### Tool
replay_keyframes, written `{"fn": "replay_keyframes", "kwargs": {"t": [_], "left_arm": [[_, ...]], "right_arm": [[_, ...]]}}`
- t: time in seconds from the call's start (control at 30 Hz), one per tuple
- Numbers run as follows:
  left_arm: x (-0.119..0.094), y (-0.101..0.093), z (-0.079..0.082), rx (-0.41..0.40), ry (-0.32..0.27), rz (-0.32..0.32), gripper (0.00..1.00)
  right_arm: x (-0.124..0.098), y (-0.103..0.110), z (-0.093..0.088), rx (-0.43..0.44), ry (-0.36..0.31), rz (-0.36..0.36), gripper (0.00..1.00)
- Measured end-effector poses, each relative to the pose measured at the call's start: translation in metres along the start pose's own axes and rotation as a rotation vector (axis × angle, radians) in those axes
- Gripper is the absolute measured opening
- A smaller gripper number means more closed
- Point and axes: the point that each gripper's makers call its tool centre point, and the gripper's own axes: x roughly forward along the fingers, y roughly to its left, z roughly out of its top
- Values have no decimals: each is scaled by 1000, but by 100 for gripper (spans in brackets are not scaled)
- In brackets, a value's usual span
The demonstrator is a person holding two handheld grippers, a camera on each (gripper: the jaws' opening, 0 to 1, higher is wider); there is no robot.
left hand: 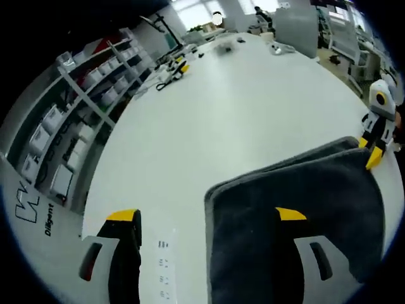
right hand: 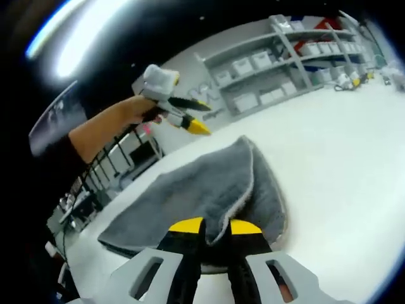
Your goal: Open the folded towel by lifting each exposed corner and separating the folded layers until the towel lies flat within the target outline without major curled edges
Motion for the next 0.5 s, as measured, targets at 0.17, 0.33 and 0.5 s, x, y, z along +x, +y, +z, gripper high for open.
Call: {"fn": "replay_keyframes", "kwargs": {"t": [0.17, 0.33, 0.5], "left_arm": [[14, -14, 0, -30, 15, -73, 67], [30, -20, 0, -11, 22, -95, 56], [48, -26, -6, 12, 62, -140, 41]], "right_arm": [[-1, 3, -1, -4, -7, 8, 5], [-1, 7, -2, -1, -13, 18, 5], [-2, 9, -4, -11, -14, 19, 4]]}}
